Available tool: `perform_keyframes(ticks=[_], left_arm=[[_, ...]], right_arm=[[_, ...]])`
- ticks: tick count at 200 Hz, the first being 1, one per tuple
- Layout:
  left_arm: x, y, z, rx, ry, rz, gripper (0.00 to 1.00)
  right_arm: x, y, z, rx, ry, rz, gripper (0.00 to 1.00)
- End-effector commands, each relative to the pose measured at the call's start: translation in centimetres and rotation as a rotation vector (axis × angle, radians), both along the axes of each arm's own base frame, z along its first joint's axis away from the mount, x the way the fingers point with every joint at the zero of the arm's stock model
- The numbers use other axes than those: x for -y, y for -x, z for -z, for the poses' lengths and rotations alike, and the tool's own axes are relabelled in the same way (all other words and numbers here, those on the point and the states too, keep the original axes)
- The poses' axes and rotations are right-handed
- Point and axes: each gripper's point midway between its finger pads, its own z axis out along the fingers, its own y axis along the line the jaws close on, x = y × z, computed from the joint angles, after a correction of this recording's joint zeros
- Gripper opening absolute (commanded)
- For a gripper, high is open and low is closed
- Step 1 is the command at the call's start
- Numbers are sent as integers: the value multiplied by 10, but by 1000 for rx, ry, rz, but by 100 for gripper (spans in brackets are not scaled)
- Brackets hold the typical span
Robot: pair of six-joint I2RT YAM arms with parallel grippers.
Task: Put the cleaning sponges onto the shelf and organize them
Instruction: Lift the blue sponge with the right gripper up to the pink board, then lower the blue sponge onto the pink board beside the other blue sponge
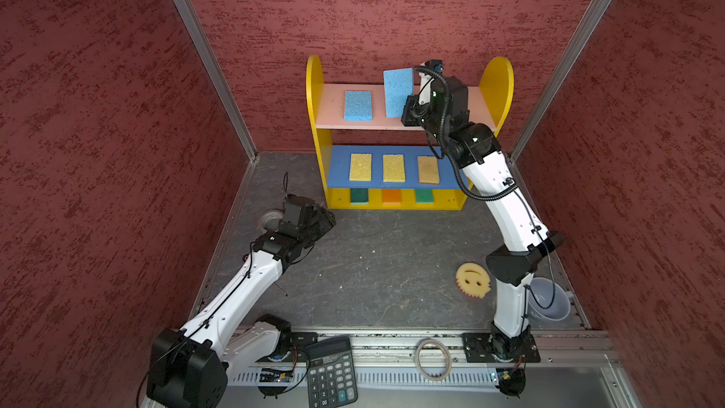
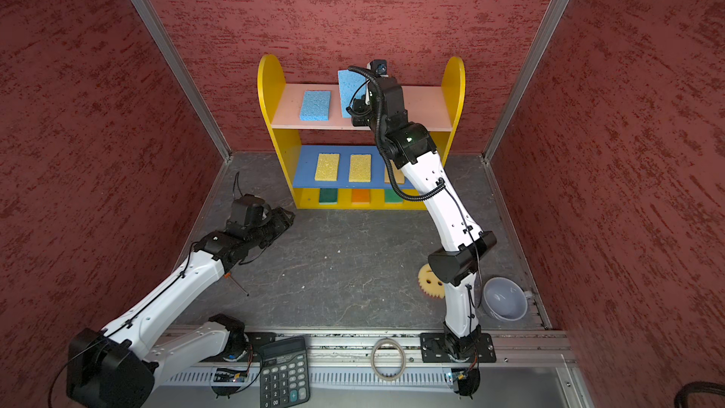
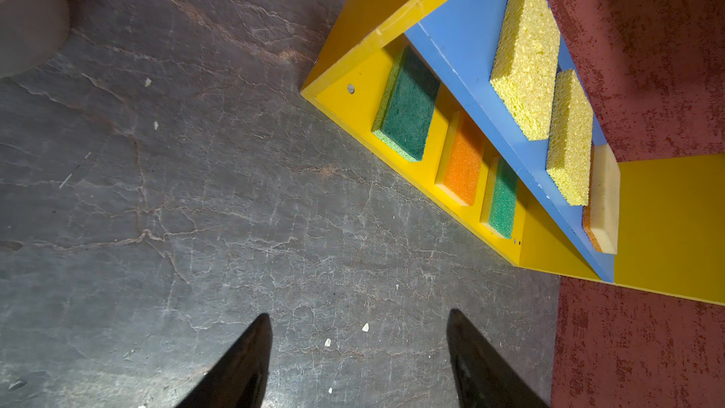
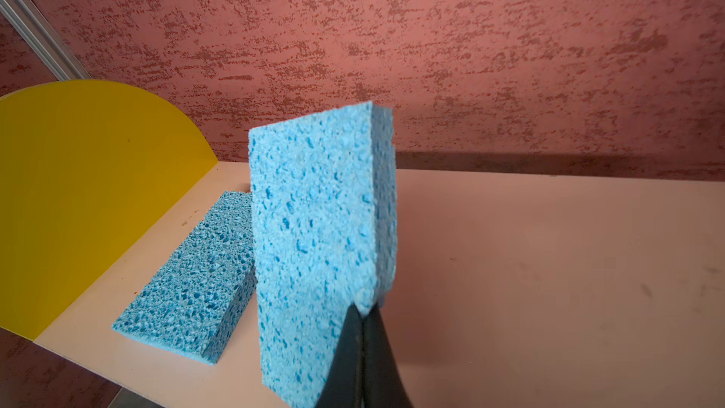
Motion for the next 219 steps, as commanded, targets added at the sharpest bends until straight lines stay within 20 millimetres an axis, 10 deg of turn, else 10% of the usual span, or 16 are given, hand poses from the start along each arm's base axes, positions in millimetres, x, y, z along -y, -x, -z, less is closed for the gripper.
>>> perform_keyframes(ticks=[1,219], left_arm=[[-1,2,3,-12,6,3,71],[1,2,18,-45,18,-6,72]], right_arm=[[6,4,4,-68,-77,-28,0],[15,-19,47,-212,-137,-23,14]])
